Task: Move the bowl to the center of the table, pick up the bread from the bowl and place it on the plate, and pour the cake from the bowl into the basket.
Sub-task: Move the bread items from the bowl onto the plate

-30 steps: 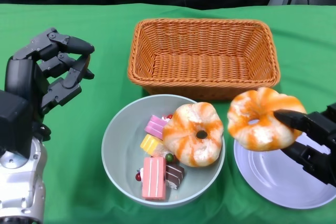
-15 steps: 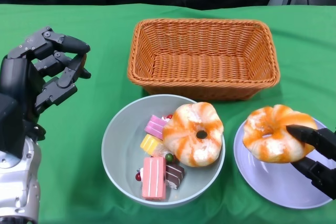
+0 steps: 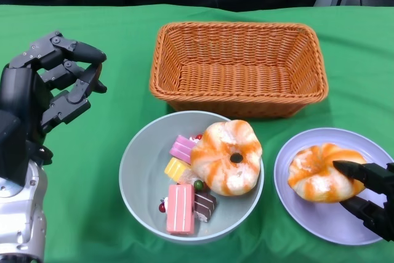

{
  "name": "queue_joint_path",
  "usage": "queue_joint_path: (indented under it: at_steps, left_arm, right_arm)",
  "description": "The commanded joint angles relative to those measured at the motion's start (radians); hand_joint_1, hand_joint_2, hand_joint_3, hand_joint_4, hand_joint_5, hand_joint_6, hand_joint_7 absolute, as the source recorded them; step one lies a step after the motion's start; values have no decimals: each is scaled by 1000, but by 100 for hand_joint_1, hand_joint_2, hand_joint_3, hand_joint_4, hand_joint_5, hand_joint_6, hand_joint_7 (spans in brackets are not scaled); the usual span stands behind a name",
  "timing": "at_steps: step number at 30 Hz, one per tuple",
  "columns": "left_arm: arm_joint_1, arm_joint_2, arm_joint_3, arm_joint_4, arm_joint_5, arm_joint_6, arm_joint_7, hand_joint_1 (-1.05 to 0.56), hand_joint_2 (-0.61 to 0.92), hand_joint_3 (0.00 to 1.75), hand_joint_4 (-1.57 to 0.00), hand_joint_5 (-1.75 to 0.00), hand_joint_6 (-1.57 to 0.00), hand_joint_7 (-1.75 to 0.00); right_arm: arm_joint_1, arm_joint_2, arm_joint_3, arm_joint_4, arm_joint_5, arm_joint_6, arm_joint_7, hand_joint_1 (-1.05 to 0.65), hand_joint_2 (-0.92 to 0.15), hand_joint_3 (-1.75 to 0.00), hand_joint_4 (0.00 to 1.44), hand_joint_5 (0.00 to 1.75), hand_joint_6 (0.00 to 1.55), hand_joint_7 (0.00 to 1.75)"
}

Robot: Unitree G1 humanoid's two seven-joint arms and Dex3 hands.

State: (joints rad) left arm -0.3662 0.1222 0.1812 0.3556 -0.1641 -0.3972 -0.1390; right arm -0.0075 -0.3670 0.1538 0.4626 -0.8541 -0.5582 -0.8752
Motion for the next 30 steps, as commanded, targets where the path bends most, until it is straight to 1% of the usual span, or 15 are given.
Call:
queue_joint_path:
  at_steps: [1, 7, 14, 18, 21, 28, 30]
  left_arm:
    - [2, 18, 13, -7, -13, -10, -15, -11, 80, 56, -80, -140, -86, -99]
    - [1, 18, 15, -8, -12, -11, -17, -12, 80, 55, -81, -139, -87, -98]
    - [2, 19, 14, -9, -3, -15, -13, -10, 81, 55, -80, -139, -86, -98]
    - [3, 21, 12, -11, 2, -12, -11, -10, 81, 55, -80, -140, -86, -99]
    - [4, 19, 12, -14, 5, -13, -8, -11, 81, 55, -80, -140, -86, -100]
    - [3, 20, 16, -9, -5, -14, -16, -11, 80, 56, -79, -139, -85, -99]
    - [3, 21, 16, -11, -6, -13, -17, -11, 80, 57, -79, -139, -85, -99]
  right_arm:
    - [-18, -25, 12, 35, 14, 12, 6, -17, -87, -1, 94, 87, 114, 22]
    - [-31, -30, 37, 71, 15, 23, 17, -16, -88, -1, 94, 86, 115, 18]
    - [-49, -37, 82, 114, -11, 70, 17, -18, -89, -1, 94, 87, 117, 13]
    - [-38, -45, 96, 88, -1, 110, 73, -17, -91, -2, 92, 87, 116, 10]
    - [-34, -49, 102, 78, 9, 126, 93, -17, -91, -1, 92, 87, 116, 8]
    - [-32, -56, 112, 73, 22, 136, 115, -16, -90, 0, 92, 86, 117, 5]
    - [-38, -58, 119, 85, 13, 134, 98, -15, -89, 0, 92, 87, 118, 5]
